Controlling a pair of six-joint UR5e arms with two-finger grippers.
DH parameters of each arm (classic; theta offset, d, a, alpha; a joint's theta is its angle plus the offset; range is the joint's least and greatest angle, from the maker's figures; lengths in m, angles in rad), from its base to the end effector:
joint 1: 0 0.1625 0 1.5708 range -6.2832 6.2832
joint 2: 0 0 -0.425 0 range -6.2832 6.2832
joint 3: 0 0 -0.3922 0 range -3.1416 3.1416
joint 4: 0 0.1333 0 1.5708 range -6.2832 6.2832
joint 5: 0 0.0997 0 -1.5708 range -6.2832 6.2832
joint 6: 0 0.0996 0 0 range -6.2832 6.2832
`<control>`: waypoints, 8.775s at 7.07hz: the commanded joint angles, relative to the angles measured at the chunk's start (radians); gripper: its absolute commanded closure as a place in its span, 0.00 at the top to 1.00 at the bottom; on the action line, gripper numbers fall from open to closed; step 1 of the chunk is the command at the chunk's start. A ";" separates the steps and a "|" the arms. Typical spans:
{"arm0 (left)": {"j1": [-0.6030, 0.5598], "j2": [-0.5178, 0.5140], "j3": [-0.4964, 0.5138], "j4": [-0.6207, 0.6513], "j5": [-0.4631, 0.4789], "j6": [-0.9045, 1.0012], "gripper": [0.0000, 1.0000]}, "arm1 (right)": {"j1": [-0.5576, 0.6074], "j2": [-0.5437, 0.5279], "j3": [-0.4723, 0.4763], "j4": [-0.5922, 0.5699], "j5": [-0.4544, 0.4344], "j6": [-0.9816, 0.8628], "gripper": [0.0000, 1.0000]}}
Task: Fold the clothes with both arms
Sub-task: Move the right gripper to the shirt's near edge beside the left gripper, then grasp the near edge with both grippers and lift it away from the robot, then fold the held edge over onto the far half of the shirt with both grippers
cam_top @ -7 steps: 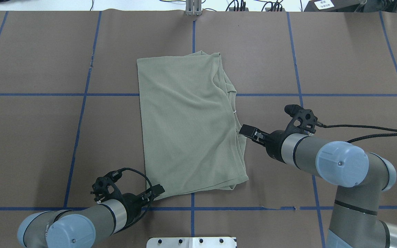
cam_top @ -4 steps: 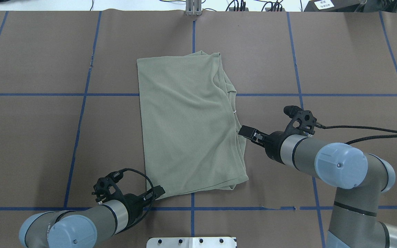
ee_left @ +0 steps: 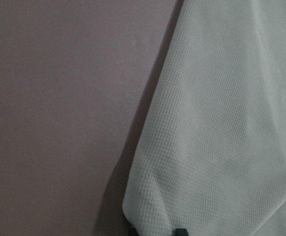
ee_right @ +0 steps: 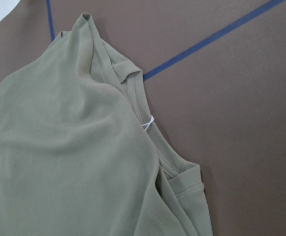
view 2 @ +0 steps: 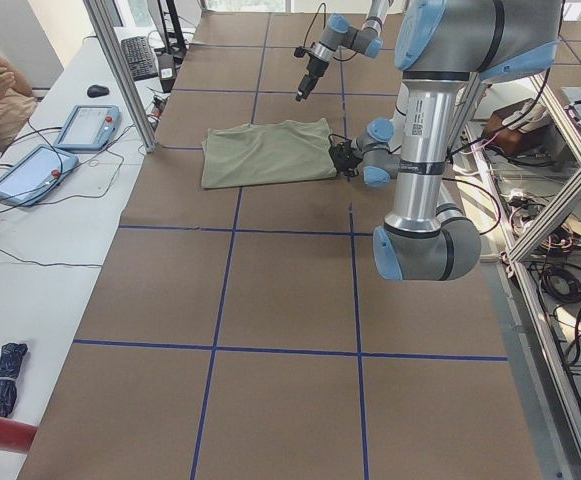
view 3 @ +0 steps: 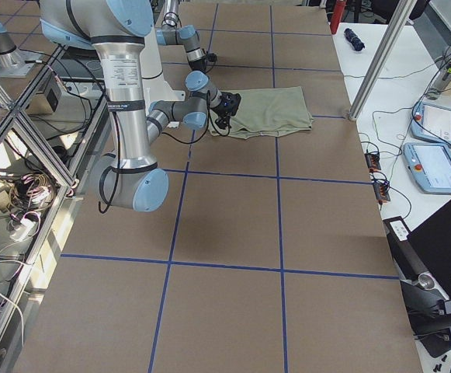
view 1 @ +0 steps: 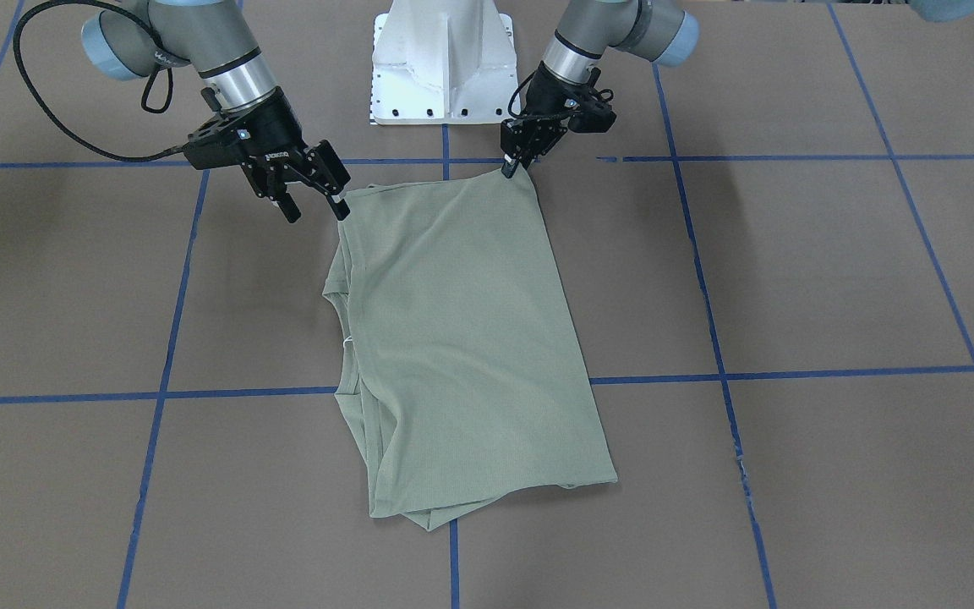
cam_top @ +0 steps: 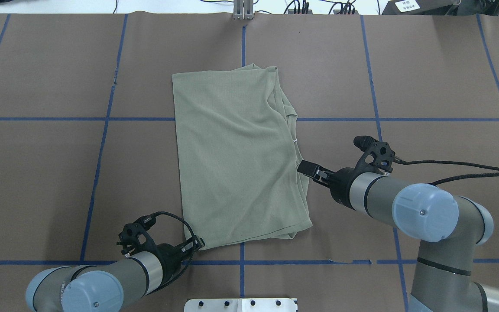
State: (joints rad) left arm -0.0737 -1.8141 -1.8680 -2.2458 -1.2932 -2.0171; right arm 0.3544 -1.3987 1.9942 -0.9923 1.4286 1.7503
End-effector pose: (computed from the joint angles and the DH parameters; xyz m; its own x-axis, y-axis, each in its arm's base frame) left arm 0.5498 -0.2016 0.3130 0.1718 -0.4289 -0.8869 0.4448 0.8370 -0.3187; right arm -0.4430 -0.3211 0.3074 0.2734 0.2896 0.9173 -0.5233 0.8449 -0.1108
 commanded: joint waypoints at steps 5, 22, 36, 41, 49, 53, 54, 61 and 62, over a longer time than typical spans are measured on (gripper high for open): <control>-0.003 -0.004 -0.013 -0.002 0.000 0.005 0.00 | -0.187 0.184 -0.027 -0.436 -0.129 0.291 0.97; -0.003 -0.004 -0.014 -0.003 0.000 0.006 0.00 | -0.232 0.240 -0.144 -0.428 -0.200 0.363 0.00; -0.281 -0.152 -0.325 0.511 -0.237 0.395 0.00 | -0.097 0.397 0.101 -0.836 -0.107 0.200 0.00; -0.437 -0.186 0.034 0.304 -0.261 0.552 0.00 | 0.050 0.567 -0.283 -0.704 -0.043 0.080 0.00; -0.448 -0.228 0.155 0.229 -0.267 0.698 1.00 | 0.121 0.638 -0.508 -0.545 0.016 -0.145 1.00; -0.503 -0.217 0.119 0.227 -0.386 0.793 1.00 | 0.023 0.629 -0.458 -0.559 0.023 -0.182 1.00; -0.503 -0.217 0.119 0.227 -0.385 0.791 1.00 | 0.012 0.620 -0.498 -0.552 -0.005 -0.249 1.00; -0.502 -0.212 0.116 0.227 -0.387 0.784 1.00 | 0.286 0.744 -0.862 -0.542 0.038 -0.367 1.00; -0.497 -0.212 0.122 0.227 -0.385 0.784 1.00 | 0.348 0.745 -0.830 -0.540 0.161 -0.449 1.00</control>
State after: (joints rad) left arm -0.5739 -2.0271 -1.7503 -2.0187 -1.6794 -1.2326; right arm 0.6290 -0.6585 1.1541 -1.5339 1.4853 1.3687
